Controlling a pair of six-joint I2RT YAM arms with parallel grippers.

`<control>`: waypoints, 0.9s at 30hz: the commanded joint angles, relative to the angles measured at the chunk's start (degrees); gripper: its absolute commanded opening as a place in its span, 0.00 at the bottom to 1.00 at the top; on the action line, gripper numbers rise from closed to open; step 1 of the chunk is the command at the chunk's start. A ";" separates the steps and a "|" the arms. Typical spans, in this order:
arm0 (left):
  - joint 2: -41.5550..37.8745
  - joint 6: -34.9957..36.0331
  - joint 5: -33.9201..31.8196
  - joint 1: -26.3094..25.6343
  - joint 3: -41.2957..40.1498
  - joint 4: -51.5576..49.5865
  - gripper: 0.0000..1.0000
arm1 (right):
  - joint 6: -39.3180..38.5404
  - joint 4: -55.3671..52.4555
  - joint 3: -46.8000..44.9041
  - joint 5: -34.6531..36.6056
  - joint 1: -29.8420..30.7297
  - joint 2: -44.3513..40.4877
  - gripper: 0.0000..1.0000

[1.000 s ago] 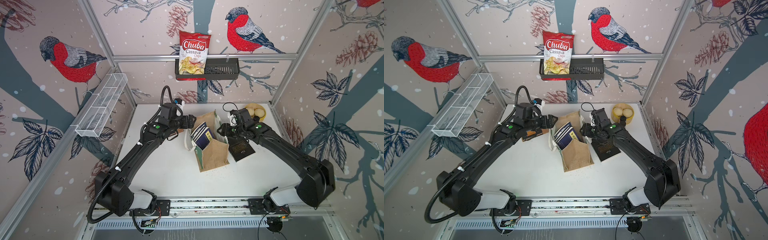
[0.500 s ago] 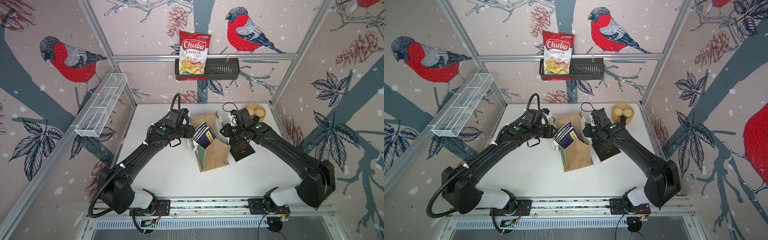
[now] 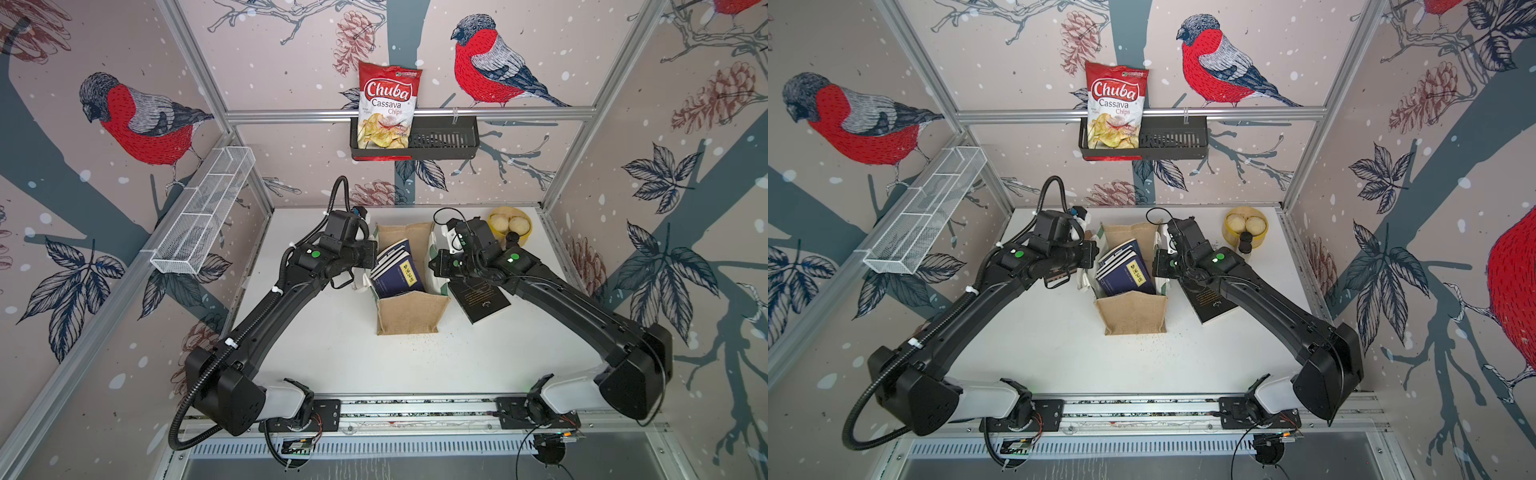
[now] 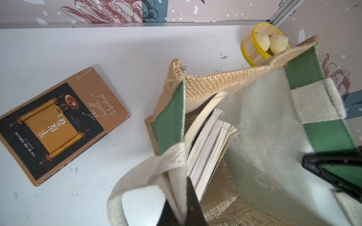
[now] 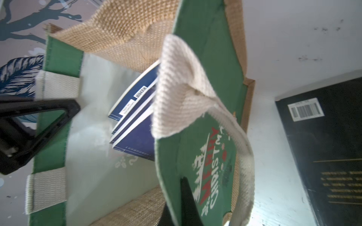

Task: Take out the books from the canvas bag
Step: Adjust the canvas bag at the center of the board.

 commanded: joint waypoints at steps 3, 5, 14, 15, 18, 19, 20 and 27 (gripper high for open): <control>-3.03 1.16 1.15 2.66 -4.11 2.22 0.00 | 2.12 1.88 1.88 -2.28 1.76 2.50 0.00; -3.66 1.54 1.47 3.41 -5.07 2.05 0.00 | 2.81 2.39 1.79 -2.68 2.30 3.69 0.00; -2.77 3.37 2.95 3.81 -4.43 1.84 0.31 | 3.97 1.36 0.86 -0.17 2.99 5.57 0.13; -2.96 3.88 3.25 3.76 -4.34 2.34 0.37 | 3.56 0.29 1.35 0.78 2.90 5.43 0.18; -4.07 5.25 5.28 3.68 -4.59 4.55 0.60 | 2.16 -2.79 2.97 3.67 2.48 4.95 0.28; -4.51 5.44 5.27 3.71 -4.81 5.29 0.63 | 1.68 -3.86 3.65 4.41 2.17 4.82 0.30; -4.64 5.44 4.97 3.67 -4.83 5.46 0.64 | 1.32 -4.77 4.27 5.00 1.86 4.77 0.31; -3.52 6.91 7.44 3.67 -5.34 5.20 0.64 | -1.15 -14.64 13.02 11.15 0.62 5.38 0.45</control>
